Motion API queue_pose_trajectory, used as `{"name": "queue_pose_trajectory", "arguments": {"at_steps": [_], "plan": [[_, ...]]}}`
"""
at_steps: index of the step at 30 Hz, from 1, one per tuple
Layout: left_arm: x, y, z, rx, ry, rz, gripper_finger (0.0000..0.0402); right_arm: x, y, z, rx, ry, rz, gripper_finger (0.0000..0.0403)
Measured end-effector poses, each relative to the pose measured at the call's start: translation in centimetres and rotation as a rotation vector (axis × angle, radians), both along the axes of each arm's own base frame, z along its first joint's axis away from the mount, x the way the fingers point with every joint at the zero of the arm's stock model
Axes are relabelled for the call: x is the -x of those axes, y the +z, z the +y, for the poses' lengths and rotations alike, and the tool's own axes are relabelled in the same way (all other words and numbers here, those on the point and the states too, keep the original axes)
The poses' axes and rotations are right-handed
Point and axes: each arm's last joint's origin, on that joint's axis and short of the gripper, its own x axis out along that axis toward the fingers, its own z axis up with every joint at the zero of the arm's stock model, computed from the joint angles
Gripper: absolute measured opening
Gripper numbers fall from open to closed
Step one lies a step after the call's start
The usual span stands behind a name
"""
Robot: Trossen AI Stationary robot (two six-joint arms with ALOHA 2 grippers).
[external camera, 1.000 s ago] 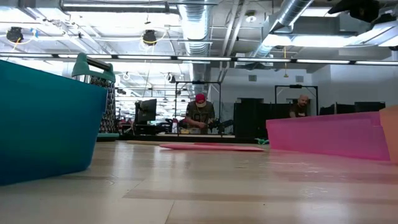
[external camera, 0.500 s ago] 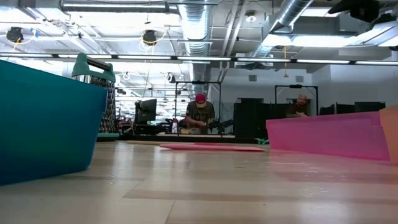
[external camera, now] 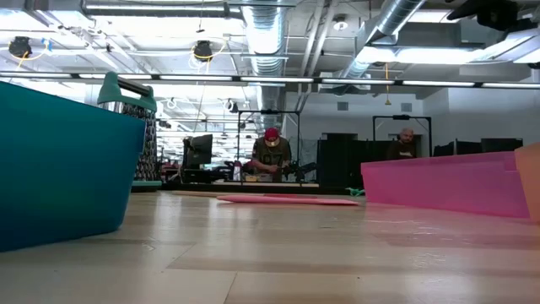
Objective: Pick & Place Kitchen Items
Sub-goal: Put the green spatula into the orange bin
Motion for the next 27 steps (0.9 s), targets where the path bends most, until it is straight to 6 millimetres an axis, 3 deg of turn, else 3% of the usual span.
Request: {"name": "queue_pose_trajectory", "arguments": {"at_steps": [6, 9, 13, 17, 21, 27], "plan": [[-5.5, -6.0, -2.1, 0.032, -0.023, 0.196, 0.0021, 0.0, 0.0, 0.0, -0.018, -0.012, -0.001, 0.0147], [-7.0, -7.4, -2.6, 0.076, -0.039, 0.176, 0.0021, 0.0, 0.0, 0.0, -0.013, -0.005, 0.000, 0.0151], [-6.9, -5.7, -2.8, 0.112, -0.104, 0.007, 0.0021, -0.4, -0.2, 0.1, 0.039, 0.058, -0.001, 0.0160], [-5.5, -3.5, -2.5, 0.123, -0.146, -0.103, 0.0021, -2.6, -1.1, 0.3, 0.093, 0.142, -0.107, 0.0179], [-4.5, -2.2, -2.3, 0.131, -0.152, -0.148, 0.0021, -5.7, -1.4, 0.9, 0.177, 0.230, -0.341, 0.0212], [-4.4, -2.2, -2.2, 0.132, -0.140, -0.148, 0.0021, -12.7, -0.9, 2.0, 0.329, 0.326, -0.585, 0.0251]]}}
